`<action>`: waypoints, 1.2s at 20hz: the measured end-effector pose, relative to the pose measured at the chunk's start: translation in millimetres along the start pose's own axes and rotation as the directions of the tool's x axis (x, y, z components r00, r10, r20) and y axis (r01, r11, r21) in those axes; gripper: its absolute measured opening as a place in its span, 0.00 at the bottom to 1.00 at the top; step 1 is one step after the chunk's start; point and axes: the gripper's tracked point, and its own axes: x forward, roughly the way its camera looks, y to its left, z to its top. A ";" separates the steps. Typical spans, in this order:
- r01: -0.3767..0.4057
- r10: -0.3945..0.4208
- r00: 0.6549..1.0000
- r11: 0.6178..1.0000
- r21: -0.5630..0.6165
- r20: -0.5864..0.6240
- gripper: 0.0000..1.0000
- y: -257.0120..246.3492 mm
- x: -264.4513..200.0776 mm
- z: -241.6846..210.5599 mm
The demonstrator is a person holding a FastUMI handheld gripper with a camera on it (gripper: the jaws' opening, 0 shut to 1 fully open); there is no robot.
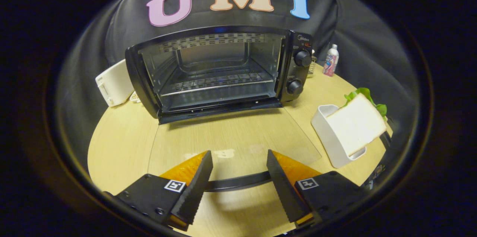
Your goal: Open the toaster oven, put the food inside, and close the toaster oven door.
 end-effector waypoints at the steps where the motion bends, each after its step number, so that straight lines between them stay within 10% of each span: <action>1: 0.001 -0.001 1.000 1.000 0.004 0.002 0.93 0.3 -0.1 0.1; 12: -0.047 0.043 0.996 0.998 -0.049 -0.076 0.93 -10.3 -8.8 9.8; 24: -0.015 0.008 0.990 0.999 0.050 0.143 0.90 -170.4 -56.5 114.3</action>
